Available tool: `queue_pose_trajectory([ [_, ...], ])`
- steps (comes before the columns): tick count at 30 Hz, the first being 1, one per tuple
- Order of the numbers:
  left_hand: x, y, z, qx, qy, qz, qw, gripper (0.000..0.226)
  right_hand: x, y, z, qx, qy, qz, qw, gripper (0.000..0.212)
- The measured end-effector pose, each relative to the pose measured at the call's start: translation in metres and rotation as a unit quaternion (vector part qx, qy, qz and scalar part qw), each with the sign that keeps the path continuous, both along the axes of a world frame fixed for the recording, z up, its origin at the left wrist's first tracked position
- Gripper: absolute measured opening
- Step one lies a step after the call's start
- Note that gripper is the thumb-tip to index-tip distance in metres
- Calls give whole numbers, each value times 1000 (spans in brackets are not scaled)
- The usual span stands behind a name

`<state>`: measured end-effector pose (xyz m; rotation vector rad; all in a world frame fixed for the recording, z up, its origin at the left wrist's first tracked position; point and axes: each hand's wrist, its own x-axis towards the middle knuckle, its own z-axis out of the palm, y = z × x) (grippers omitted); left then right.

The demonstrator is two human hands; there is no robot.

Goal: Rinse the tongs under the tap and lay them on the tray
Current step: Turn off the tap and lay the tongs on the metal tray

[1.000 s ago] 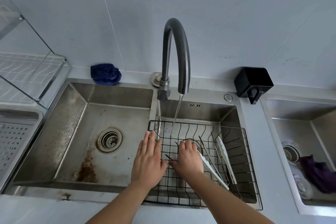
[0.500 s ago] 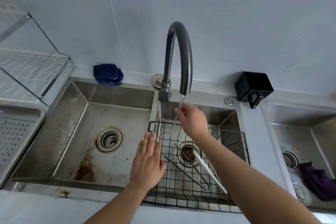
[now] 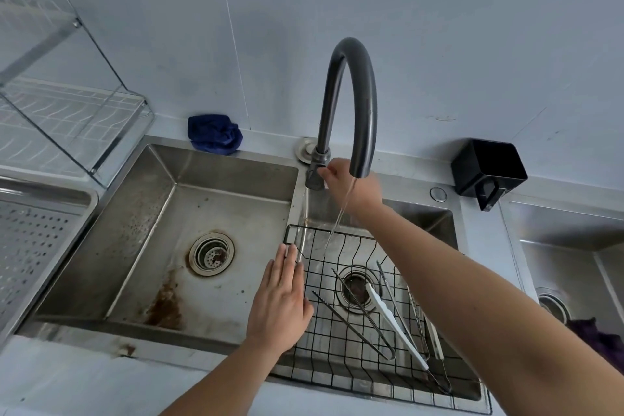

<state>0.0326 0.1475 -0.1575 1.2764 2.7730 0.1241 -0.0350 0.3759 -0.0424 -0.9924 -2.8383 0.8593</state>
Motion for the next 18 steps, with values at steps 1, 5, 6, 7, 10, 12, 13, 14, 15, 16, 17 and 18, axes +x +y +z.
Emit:
queue_pose_trajectory([
  [1,0,0,0,-1,1,0,1000,69,-2,1,2,-5,8,-5,1000,42],
  [5,0,0,-2,-4,7,0,1000,69,-3,2,6,-22,35,-26,999,37],
  [6,0,0,-2,-2,8,-1,1000,69,-2,2,6,-31,43,-28,998,37],
  [7,0,0,-3,0,8,-2,1000,68,-1,1,7,-39,48,-29,998,37],
  [10,0,0,-1,-1,1,-4,1000,67,4,2,14,-54,34,-5,998,35],
  [12,0,-1,0,4,-4,-5,1000,66,13,6,21,-81,38,6,996,27],
  [13,1,-2,1,9,-5,-6,1000,65,22,9,23,-90,46,6,995,25],
  [14,1,-3,1,15,-4,-8,1000,63,35,12,24,-87,52,4,995,26],
  [15,1,-4,0,21,-3,-10,1000,62,52,15,23,-81,52,-2,995,27],
  [16,1,-5,1,27,1,-14,1000,62,72,17,18,-78,48,-13,996,24],
  [17,2,-5,4,35,10,-24,999,59,95,18,11,-76,40,-25,996,21],
  [18,4,-4,6,47,21,-39,998,52,119,19,1,-74,26,-37,996,19],
])
